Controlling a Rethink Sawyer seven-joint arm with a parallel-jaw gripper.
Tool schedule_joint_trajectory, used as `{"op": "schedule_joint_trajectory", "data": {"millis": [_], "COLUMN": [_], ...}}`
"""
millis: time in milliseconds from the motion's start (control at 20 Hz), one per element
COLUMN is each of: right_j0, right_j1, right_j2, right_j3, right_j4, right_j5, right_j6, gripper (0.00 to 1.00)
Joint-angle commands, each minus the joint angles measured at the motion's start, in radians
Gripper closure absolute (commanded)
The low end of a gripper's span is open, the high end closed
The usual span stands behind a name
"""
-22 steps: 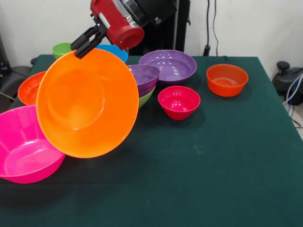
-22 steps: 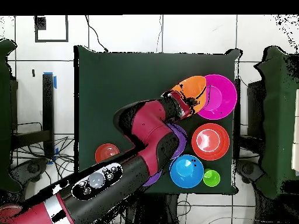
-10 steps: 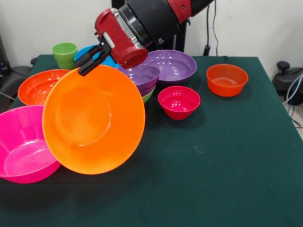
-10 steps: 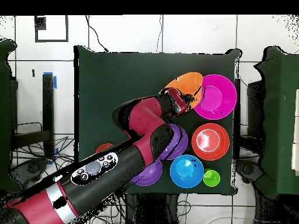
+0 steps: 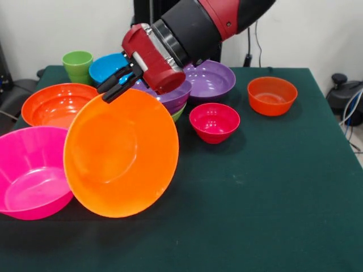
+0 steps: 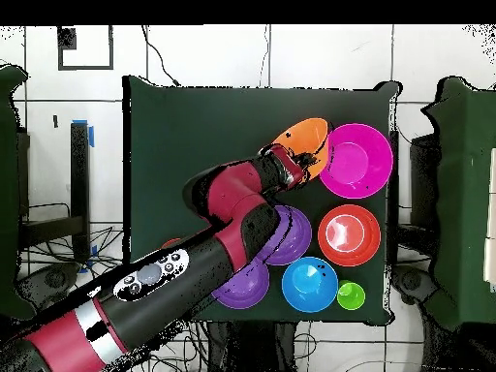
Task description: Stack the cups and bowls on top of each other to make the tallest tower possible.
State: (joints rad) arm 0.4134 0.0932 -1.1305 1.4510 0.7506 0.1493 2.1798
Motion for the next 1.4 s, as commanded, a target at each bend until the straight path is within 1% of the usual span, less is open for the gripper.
{"op": "schedule_joint_trajectory", "data": {"millis": [50,300,400,500,700,900,1000,1400], "right_j0": [-0.003,-0.013,-0.017,-0.013,0.006,0.033,0.041,0.042], "right_j1": [-0.026,-0.071,-0.092,-0.097,-0.078,-0.041,-0.029,-0.042], "right_j2": [0.169,0.203,0.222,0.231,0.236,0.216,0.211,0.252], "right_j3": [-0.071,-0.061,-0.058,-0.058,-0.069,-0.078,-0.078,-0.054], "right_j4": [-0.05,-0.107,-0.129,-0.14,-0.128,-0.099,-0.095,-0.149], "right_j5": [-0.126,-0.198,-0.203,-0.203,-0.19,-0.181,-0.189,-0.272], "right_j6": [0.135,0.093,0.082,0.082,0.103,0.124,0.126,0.113], "gripper": [1.0,1.0,1.0,1.0,1.0,1.0,1.0,1.0]}}
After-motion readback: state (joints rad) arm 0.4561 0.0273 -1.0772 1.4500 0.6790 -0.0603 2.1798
